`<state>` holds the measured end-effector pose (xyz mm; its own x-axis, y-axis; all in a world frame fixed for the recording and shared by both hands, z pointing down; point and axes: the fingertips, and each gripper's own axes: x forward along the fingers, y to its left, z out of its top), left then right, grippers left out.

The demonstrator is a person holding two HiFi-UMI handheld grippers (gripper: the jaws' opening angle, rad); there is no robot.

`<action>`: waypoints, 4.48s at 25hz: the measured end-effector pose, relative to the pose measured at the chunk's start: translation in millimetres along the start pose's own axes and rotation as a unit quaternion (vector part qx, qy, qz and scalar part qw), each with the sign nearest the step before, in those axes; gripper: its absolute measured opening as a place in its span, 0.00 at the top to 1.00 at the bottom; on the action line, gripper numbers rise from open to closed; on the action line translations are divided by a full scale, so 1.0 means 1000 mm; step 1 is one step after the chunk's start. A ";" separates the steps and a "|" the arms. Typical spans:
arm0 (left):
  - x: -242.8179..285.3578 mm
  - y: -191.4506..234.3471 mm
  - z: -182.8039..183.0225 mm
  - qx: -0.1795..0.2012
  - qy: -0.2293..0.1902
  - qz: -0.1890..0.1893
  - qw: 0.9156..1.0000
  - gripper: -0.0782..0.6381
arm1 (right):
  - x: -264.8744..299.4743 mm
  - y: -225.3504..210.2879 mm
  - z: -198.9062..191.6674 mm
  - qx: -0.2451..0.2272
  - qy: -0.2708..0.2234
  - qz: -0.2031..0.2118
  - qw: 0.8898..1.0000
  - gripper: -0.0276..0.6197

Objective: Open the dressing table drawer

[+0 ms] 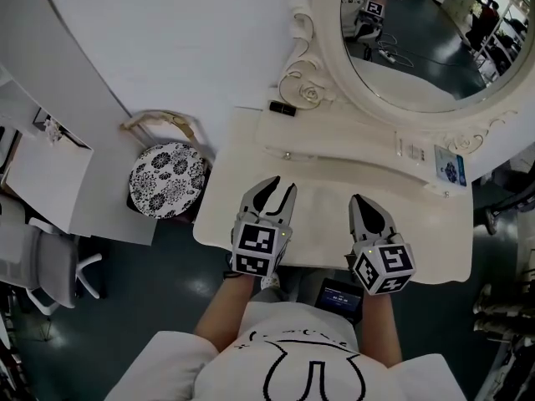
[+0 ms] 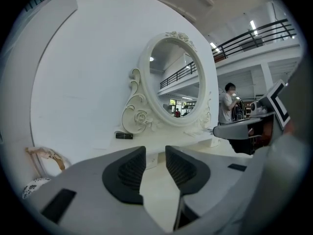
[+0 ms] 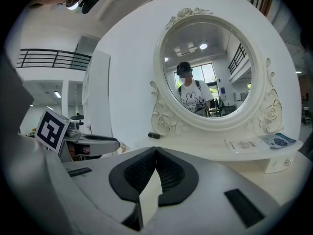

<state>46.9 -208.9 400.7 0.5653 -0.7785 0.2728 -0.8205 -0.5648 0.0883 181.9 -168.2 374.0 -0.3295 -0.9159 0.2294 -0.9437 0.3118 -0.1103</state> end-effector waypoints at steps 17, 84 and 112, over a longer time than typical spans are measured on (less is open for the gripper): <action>0.058 0.026 -0.041 -0.015 0.050 0.034 0.998 0.72 | 0.057 -0.037 -0.029 0.004 0.032 0.028 0.999 0.92; 0.109 0.053 -0.102 -0.017 0.136 0.059 0.989 0.74 | 0.068 -0.043 -0.082 0.042 0.063 0.022 0.997 0.92; 0.083 0.044 -0.110 -0.011 0.145 0.051 0.988 0.74 | 0.036 -0.037 -0.083 0.058 0.041 -0.005 0.997 0.92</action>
<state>48.7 -268.5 532.4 0.4345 -0.7178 0.5441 -0.8751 -0.4793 0.0665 202.9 -192.2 466.4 -0.3261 -0.8936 0.3083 -0.9386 0.2671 -0.2186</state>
